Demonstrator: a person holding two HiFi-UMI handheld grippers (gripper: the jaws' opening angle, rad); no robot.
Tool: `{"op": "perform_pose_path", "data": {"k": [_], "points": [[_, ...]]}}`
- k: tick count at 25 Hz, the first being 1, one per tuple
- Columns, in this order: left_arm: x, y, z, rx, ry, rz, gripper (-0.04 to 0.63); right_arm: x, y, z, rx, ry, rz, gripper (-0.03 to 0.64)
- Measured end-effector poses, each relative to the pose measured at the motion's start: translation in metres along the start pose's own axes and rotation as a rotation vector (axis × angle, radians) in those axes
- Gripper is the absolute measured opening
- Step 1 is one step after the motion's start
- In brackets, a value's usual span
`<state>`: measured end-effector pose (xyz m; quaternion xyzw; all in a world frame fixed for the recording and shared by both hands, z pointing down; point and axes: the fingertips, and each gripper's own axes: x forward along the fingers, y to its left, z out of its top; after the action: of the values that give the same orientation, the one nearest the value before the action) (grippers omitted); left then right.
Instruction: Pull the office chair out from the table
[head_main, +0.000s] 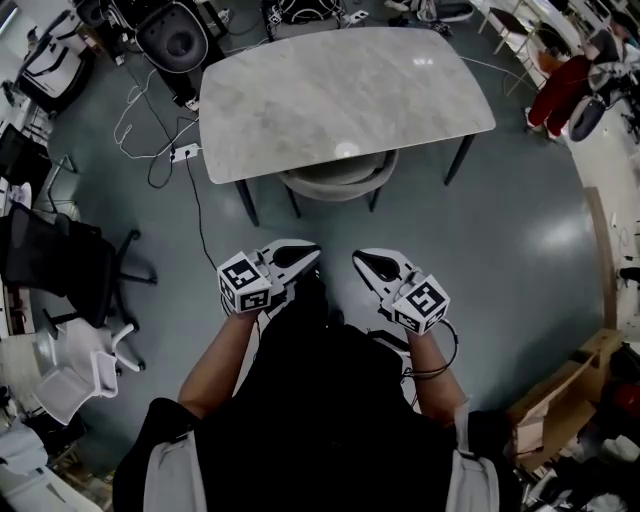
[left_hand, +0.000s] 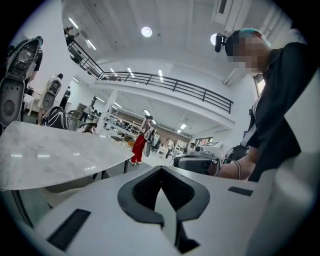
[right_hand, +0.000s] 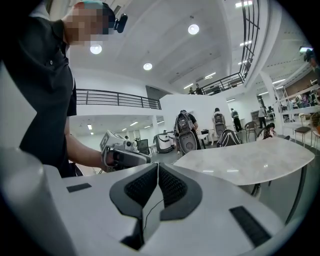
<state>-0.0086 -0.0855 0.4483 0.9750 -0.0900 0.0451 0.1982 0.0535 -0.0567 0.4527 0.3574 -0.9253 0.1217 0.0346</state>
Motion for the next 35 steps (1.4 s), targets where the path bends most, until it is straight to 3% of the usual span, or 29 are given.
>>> {"op": "perform_pose_path", "data": {"k": [21,30,35], "points": [[0.04,0.197,0.048,-0.021,0.048,-0.042,0.012,0.148,-0.151,0.028,0.015,0.149,-0.023,0.021],[0.052,0.237,0.056,-0.014,0.055,-0.071,0.012,0.172,-0.19,0.024,0.005,0.211,-0.063,0.021],[0.066,0.238,0.055,0.051,0.094,-0.048,0.012,0.165,-0.205,0.017,-0.05,0.285,-0.062,0.021]]}}
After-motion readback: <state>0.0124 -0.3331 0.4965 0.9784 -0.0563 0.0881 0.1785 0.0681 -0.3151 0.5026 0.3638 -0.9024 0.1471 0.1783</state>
